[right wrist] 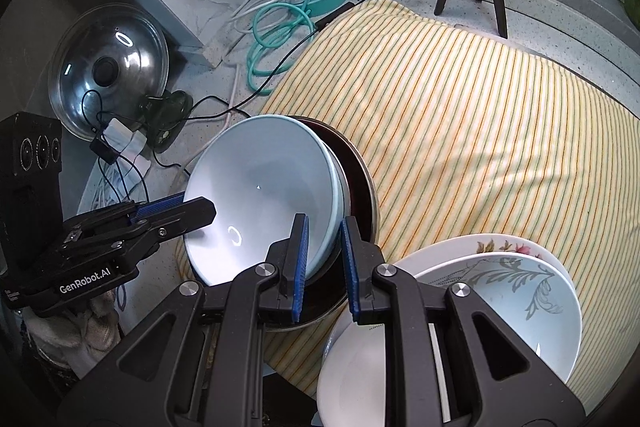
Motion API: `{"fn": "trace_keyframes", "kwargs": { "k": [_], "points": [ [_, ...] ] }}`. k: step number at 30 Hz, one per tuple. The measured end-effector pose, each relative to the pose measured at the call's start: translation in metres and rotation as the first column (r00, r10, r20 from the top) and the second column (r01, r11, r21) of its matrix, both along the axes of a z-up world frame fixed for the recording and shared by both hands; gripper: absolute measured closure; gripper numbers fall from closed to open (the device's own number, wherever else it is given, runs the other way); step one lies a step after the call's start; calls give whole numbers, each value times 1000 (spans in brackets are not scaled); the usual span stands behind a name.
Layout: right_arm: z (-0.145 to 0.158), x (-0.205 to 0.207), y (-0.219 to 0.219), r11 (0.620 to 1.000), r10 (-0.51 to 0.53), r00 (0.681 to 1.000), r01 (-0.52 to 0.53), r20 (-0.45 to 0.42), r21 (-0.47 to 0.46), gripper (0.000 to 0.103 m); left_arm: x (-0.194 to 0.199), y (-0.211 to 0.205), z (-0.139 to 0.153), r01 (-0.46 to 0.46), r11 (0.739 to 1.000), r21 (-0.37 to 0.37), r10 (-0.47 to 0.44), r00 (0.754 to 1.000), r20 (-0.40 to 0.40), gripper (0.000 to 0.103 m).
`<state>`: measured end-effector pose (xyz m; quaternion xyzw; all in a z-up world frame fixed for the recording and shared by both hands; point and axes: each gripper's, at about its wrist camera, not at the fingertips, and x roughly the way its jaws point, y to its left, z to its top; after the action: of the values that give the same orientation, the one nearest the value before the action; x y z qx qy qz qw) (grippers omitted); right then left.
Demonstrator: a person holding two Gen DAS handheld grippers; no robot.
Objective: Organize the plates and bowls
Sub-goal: 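Open the right gripper and withdraw from the nested bowls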
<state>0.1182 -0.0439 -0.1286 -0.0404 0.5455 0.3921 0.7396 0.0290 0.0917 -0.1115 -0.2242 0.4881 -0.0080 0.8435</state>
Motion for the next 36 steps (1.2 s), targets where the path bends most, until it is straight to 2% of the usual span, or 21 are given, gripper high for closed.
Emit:
{"fn": "trace_keyframes", "kwargs": {
  "k": [12, 15, 17, 22, 25, 27, 28, 32, 36],
  "points": [
    [7, -3, -3, 1000, 4, 1000, -4, 17, 14, 84, -3, 1, 2, -5, 1000, -4, 5, 1000, 7, 84],
    [14, -4, -9, 999, -6, 1000, 5, 27, 37, 74, -5, 3, 7, -11, 1000, -8, 11, 1000, 21, 84],
    [18, -4, -14, 998, -19, 999, 18, 30, 54, 61, -7, 4, 11, -16, 1000, -6, 16, 999, 30, 84],
    [22, 0, -30, 993, -69, 998, 68, 7, 93, 52, -14, 12, 16, -43, 999, -4, 44, 998, 41, 83],
    [24, 1, -41, 989, -99, 995, 99, -5, 111, 40, -19, 17, 17, -69, 998, 1, 69, 997, 41, 70],
    [25, 2, -46, 987, -109, 994, 110, -13, 120, 37, -22, 20, 17, -83, 996, 18, 82, 996, 34, 54],
    [25, 2, -48, 986, -115, 993, 116, -15, 122, 36, -24, 21, 18, -91, 995, 28, 90, 995, 32, 51],
    [26, 3, -60, 979, -151, 988, 152, -17, 138, 23, -29, 23, 21, -114, 990, 85, 112, 993, 33, 48],
    [26, 5, -68, 975, -171, 985, 172, -20, 140, 20, -32, 23, 25, -121, 984, 129, 116, 992, 43, 43]
  ]
}}
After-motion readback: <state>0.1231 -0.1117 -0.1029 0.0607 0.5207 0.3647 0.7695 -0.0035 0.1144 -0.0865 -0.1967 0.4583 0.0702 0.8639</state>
